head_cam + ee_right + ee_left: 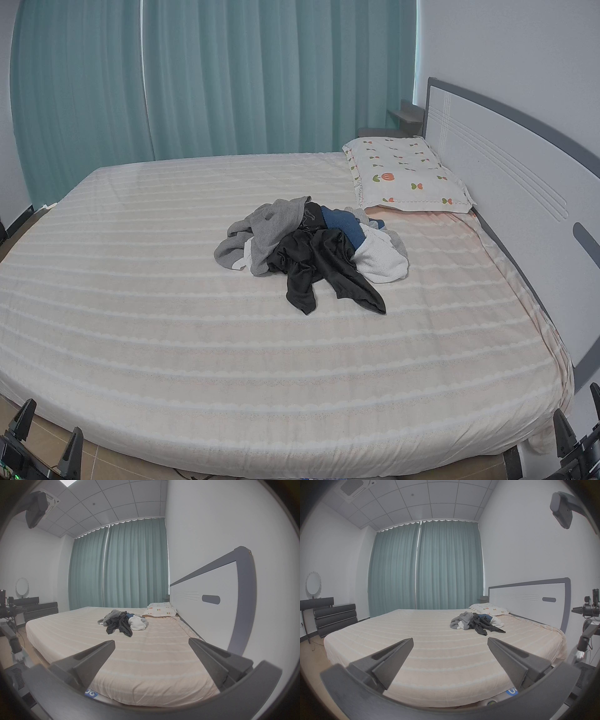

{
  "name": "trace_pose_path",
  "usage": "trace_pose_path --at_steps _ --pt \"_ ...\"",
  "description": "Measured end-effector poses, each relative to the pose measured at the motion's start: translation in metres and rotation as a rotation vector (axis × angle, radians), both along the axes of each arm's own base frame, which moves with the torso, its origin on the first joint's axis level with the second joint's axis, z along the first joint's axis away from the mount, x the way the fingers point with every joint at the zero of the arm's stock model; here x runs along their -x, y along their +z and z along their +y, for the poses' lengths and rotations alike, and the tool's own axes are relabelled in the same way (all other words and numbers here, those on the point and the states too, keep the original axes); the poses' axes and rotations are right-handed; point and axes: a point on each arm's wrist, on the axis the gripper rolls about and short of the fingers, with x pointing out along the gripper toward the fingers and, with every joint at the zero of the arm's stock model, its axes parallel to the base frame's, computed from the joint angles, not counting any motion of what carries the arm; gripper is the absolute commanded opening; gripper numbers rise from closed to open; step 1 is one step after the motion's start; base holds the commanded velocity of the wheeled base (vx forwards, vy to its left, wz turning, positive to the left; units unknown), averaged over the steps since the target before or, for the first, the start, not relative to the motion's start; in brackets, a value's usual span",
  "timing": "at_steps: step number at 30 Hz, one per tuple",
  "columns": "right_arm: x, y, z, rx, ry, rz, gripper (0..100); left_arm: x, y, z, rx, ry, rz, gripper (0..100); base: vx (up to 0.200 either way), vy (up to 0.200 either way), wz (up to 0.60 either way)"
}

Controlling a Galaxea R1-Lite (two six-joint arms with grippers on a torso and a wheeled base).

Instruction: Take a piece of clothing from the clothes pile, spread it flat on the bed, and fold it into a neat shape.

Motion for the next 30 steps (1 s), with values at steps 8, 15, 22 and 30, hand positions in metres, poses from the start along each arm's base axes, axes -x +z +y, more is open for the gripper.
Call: trace_pose_path --at_steps 8,15,22,30 --pt "0.0 0.029 0.002 0.021 0.089 0.024 100 0.0 0.0 0.0 0.0 0.0 0.0 100 0.0 0.0 0.0" --pt "-0.022 0.042 0.003 0.005 0.164 0.174 100 0.0 0.0 0.0 0.0 0.0 0.0 100 0.0 0.0 0.0" --pt "-0.062 0.059 0.007 -0.03 0.242 0.318 100 0.0 0.0 0.0 0.0 0.0 0.0 100 0.0 0.0 0.0" --pt "-0.135 0.074 0.02 -0.077 0.295 0.438 100 0.0 0.0 0.0 0.001 0.0 0.0 100 0.0 0.0 0.0"
